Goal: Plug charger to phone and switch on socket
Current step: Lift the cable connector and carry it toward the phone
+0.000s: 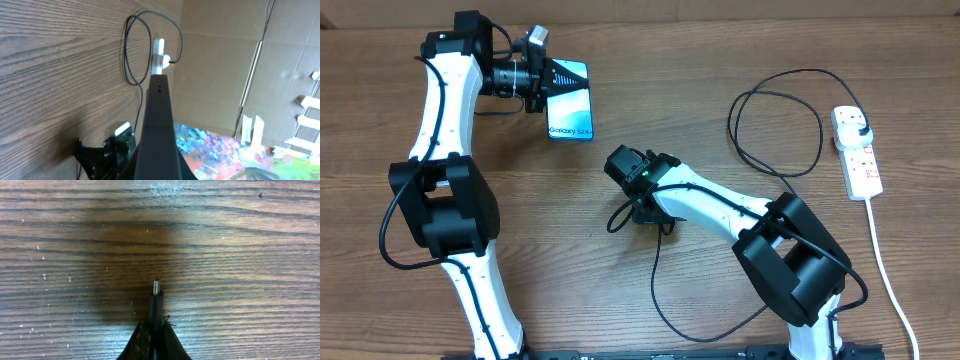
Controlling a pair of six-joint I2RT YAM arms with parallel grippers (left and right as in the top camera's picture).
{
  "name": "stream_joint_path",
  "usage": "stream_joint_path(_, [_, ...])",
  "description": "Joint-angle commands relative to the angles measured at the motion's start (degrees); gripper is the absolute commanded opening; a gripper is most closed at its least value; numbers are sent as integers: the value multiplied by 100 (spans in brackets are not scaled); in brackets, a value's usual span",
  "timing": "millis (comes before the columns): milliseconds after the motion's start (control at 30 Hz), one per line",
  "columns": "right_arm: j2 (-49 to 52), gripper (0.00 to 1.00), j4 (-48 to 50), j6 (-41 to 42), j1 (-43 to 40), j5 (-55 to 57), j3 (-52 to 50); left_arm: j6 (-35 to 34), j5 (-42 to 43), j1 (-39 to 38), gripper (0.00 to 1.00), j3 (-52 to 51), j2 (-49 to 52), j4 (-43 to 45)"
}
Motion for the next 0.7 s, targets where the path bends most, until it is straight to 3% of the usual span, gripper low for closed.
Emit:
stream_joint_path(0, [190,4,0,24,-15,81,33,-2,238,28,4,118,15,2])
stream_joint_path(367, [179,4,-7,-46,-216,-688,114,-46,415,42,4,118,15,17])
stream_joint_path(667, [177,4,435,-715,-957,-3106,334,-144,975,245,4,118,15,240])
